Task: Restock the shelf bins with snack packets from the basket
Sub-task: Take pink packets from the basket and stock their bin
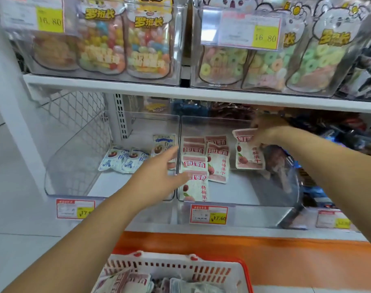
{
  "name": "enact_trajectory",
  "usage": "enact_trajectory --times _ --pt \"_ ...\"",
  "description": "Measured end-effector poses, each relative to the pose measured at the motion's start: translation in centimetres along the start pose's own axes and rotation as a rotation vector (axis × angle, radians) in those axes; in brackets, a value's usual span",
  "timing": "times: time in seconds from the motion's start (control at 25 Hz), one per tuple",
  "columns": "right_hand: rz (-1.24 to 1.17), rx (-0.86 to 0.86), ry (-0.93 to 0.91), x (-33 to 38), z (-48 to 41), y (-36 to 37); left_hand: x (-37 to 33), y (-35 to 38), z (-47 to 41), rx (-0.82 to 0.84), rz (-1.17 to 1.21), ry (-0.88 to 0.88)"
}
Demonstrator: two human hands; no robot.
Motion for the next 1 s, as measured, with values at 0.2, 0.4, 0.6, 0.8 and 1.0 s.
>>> enact_trajectory --times 0.2,0.4,0.6,0.8,1.0 --pt "0.308 -0.029 -0.039 0.2 -5.8 3.8 1.7 0.3 -1.6 -0.005 0.143 0.023" --pt "0.425 -0.055 -0.098 0.7 -7.2 4.7 2.5 0.5 -1.6 -0.023 0.178 0.032" --pt "0.508 -0.109 -0.052 0.8 -7.2 5.0 2.7 0.6 -1.5 -0.047 0.183 0.024" --pt "0.403 -0.14 -0.057 0.7 -6.9 4.9 2.9 0.8 -1.7 -0.057 0.196 0.032" --pt "0.12 -0.225 -0.066 1.0 -3.6 2.5 3.0 0.5 -1.5 -0.062 0.184 0.051"
Point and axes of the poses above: each hand's wrist, its own z-axis away from the middle knuckle, its own y-axis out of the palm, x = y × z, the point moved 6 cm from there along -z, towards the middle knuckle
